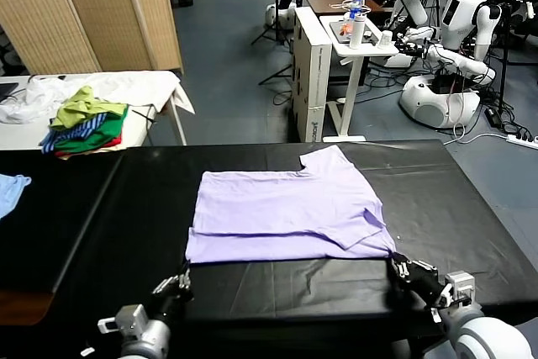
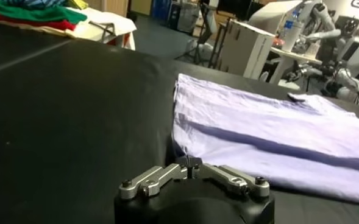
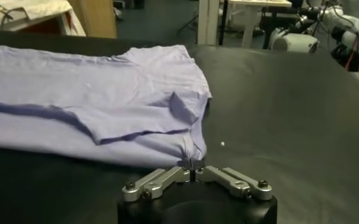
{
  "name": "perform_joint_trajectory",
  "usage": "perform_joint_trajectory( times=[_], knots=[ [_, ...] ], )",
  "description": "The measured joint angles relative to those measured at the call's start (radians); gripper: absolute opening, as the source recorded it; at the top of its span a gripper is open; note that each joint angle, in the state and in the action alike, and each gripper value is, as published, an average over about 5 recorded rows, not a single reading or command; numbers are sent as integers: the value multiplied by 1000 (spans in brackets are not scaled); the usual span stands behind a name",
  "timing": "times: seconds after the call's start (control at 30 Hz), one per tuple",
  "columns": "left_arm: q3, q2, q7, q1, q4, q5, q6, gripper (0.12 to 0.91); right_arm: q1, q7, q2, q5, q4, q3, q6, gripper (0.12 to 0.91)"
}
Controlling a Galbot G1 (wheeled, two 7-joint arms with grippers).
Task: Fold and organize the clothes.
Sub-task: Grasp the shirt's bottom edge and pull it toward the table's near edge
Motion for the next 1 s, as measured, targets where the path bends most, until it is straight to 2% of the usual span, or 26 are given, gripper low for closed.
perform_joint_trajectory(
  times=[0.27,0.53,0.6,0.7,0.77,0.9,1.0],
  knots=[
    [-18,15,-39,108,-62,11,23,144,-112,0,3,0,78,53,-32,143],
    [-50,39,-44,195,-120,10,25,144,-186,5,21,-6,129,58,-53,148],
    [-51,36,-51,205,-128,10,28,144,-195,6,21,-6,140,60,-64,186],
    [-47,25,-64,220,-143,18,38,153,-209,6,17,-3,156,68,-79,333],
    [-45,19,-74,229,-155,24,47,208,-217,6,14,2,167,74,-90,465],
    [-47,15,-94,246,-181,26,71,434,-228,7,6,29,195,87,-113,712],
    [-53,19,-101,255,-203,24,92,605,-223,14,-3,63,221,105,-121,855]
  ],
)
